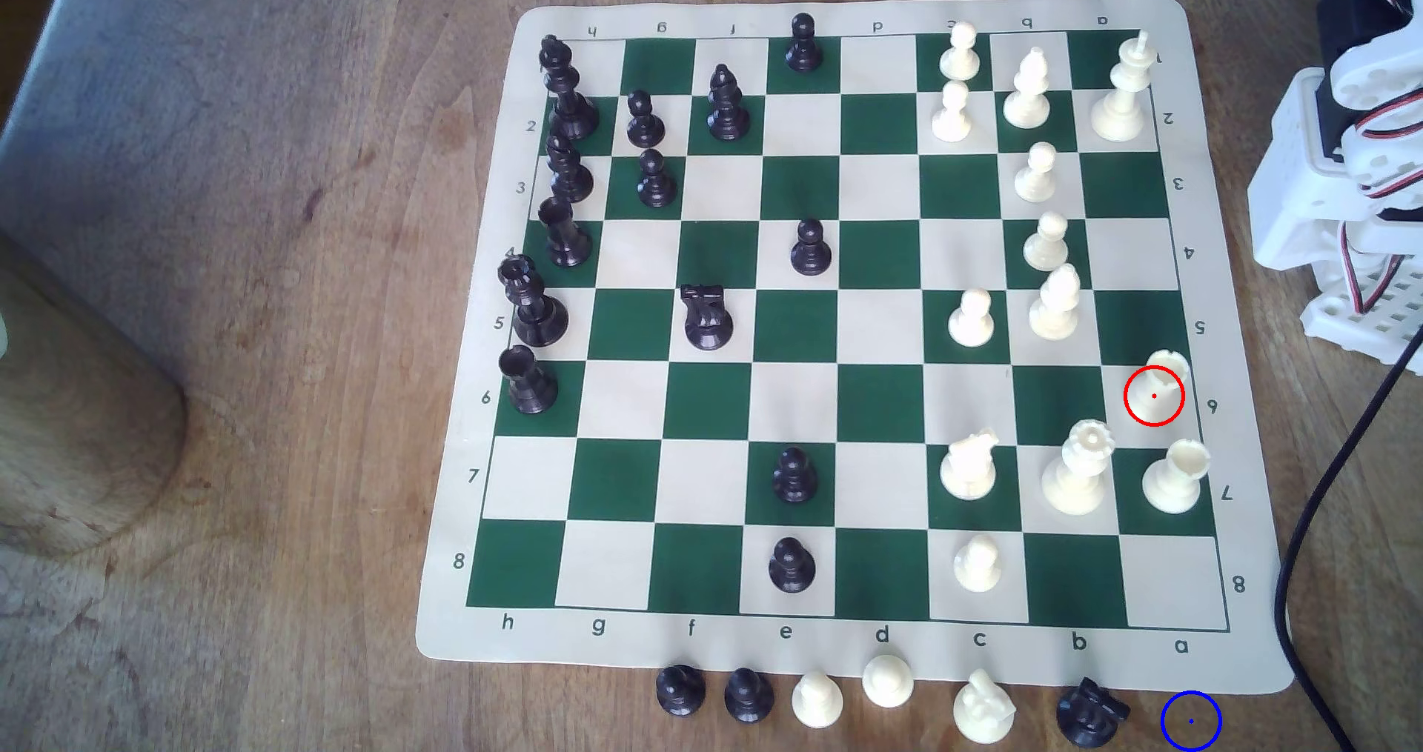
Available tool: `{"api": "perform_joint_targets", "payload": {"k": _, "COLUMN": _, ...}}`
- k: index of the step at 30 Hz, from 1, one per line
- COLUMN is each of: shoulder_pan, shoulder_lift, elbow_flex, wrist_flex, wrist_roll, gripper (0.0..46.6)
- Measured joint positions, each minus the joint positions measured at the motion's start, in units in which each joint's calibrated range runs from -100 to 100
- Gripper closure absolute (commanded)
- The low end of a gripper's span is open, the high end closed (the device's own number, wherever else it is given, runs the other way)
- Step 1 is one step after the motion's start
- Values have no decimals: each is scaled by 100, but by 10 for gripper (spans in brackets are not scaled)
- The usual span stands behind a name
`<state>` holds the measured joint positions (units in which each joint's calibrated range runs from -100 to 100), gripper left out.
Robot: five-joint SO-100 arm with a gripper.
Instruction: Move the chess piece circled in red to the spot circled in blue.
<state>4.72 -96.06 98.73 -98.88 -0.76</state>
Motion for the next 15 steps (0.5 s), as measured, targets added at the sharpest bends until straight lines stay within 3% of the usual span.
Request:
{"api": "perform_joint_targets", "payload": {"k": 5, "shoulder_pan": -376, "shoulder_lift": 8, "elbow_flex": -72, "wrist_flex": 614, "wrist_roll": 29, "gripper": 436}}
{"api": "perform_joint_targets", "payload": {"k": 15, "shoulder_pan": -848, "shoulder_lift": 0, "elbow_flex": -1618, "wrist_flex": 5371, "wrist_roll": 5, "gripper": 443}}
